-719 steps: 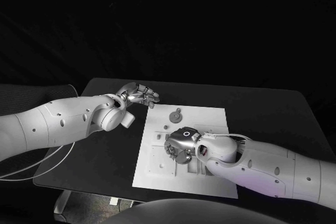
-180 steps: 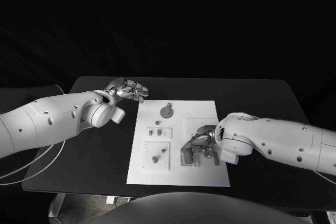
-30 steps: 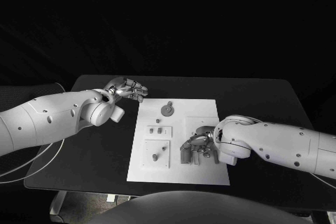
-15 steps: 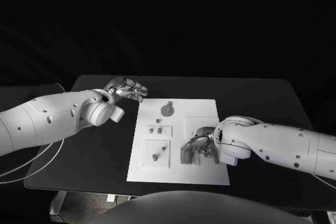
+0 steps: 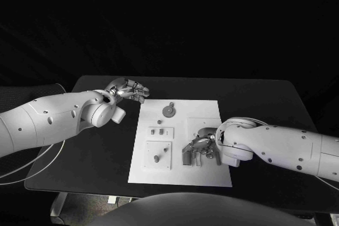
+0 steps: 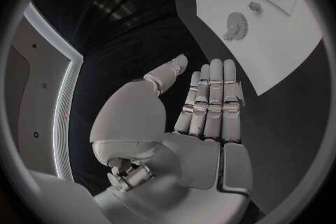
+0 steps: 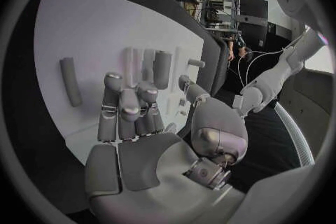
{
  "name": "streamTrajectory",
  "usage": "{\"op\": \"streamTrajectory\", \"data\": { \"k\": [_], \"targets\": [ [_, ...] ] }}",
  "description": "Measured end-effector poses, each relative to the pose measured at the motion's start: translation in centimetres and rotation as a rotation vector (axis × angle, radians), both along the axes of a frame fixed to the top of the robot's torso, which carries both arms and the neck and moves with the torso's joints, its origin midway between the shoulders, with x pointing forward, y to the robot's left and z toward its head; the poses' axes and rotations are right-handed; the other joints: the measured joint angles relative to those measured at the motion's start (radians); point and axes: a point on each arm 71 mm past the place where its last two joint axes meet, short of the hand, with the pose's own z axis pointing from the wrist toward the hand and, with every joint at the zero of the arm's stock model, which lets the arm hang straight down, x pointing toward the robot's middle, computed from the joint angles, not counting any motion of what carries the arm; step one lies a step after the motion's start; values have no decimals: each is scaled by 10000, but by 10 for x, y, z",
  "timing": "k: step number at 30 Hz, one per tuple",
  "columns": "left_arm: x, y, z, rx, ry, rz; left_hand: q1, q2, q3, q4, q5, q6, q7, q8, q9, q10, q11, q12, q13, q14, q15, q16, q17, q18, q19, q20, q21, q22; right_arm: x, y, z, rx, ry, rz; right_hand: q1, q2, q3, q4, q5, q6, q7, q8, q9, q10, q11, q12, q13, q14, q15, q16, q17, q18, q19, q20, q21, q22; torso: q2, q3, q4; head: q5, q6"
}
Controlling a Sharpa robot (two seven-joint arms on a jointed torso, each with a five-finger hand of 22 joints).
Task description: Assemble the parts on the task board
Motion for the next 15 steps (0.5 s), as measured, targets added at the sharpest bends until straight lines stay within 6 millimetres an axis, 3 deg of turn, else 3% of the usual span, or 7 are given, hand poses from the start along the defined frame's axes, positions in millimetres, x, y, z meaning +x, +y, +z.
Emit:
{"op": "streamTrajectory", "data": {
  "k": [8, 15],
  "targets": [
    [0, 0, 0, 3, 3, 5, 0, 0, 0, 0, 0, -36, 36, 0, 1, 0, 0, 0, 1, 0, 0, 0, 9, -6, 0, 0, 0, 9, -1, -3, 1, 61, -175, -24, 30, -29, 57, 111, -76, -17, 14, -1, 21, 0, 0, 0, 0, -17, 17, 0, 0, -44, 24, -25, 0, 0, -1, -4, 2, -6, 0],
    [0, 1, 0, 13, 3, 20, 0, 0, 24, 23, 0, -36, 36, 0, -8, 0, 0, 0, 1, 0, 0, 0, 20, -16, 0, 0, 0, 8, 3, -21, 15, 71, -670, -152, 107, -105, 57, 111, -76, -33, -1, -7, 36, 0, 0, 38, -3, -24, 25, 0, 0, -58, 44, -44, 0, 0, -5, 2, 0, -19, 37]
  ]
}}
